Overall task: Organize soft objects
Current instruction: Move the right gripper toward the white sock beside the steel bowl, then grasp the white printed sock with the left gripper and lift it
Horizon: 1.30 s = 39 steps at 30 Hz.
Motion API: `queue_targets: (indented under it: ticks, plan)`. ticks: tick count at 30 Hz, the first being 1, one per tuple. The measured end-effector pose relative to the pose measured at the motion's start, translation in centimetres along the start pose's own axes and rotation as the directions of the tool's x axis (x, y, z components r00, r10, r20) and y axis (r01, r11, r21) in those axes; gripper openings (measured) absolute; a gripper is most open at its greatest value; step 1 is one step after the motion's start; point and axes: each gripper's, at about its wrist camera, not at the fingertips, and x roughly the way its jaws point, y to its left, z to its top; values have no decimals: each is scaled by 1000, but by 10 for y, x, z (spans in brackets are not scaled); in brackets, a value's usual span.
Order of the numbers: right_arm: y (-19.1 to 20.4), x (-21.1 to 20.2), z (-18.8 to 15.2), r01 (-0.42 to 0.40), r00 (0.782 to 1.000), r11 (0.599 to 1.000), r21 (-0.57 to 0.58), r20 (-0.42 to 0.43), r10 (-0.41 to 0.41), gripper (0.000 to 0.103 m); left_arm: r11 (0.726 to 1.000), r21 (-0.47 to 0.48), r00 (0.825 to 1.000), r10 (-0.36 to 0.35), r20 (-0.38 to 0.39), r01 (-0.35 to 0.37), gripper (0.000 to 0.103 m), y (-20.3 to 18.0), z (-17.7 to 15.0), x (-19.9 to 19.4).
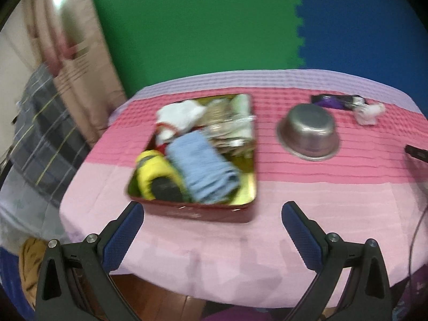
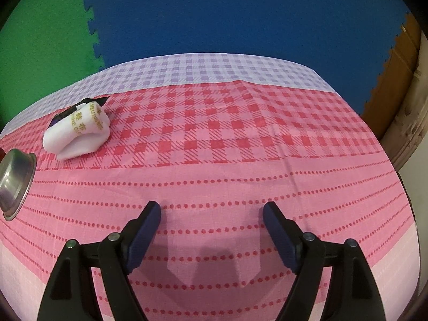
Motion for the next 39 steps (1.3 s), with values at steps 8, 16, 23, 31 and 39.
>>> queue_targets:
  ticks: [8,16,23,31,39]
  plan:
    - [-4,-4,-1,-28,1000,999,26,5,28,83,966,127,974,-223,-33,225,102,-62,37,2]
    - [-2,-3,-1,-43,999,999,21,2,42,88,873,249,907,-413,-78,419,102,-126,74,13]
    - [-5,-6,-2,-71,997,996,44,14,71,88,739,411,836,-532,-132,535,102,-187,105,37]
    - [-9,-10,-3,-118,993,991,64,32,116,88,583,551,774,-599,-205,597,97,-244,137,72]
    - [-11,-12,-4,-150,988,986,75,43,147,88,513,594,771,-538,-340,620,62,-284,152,123]
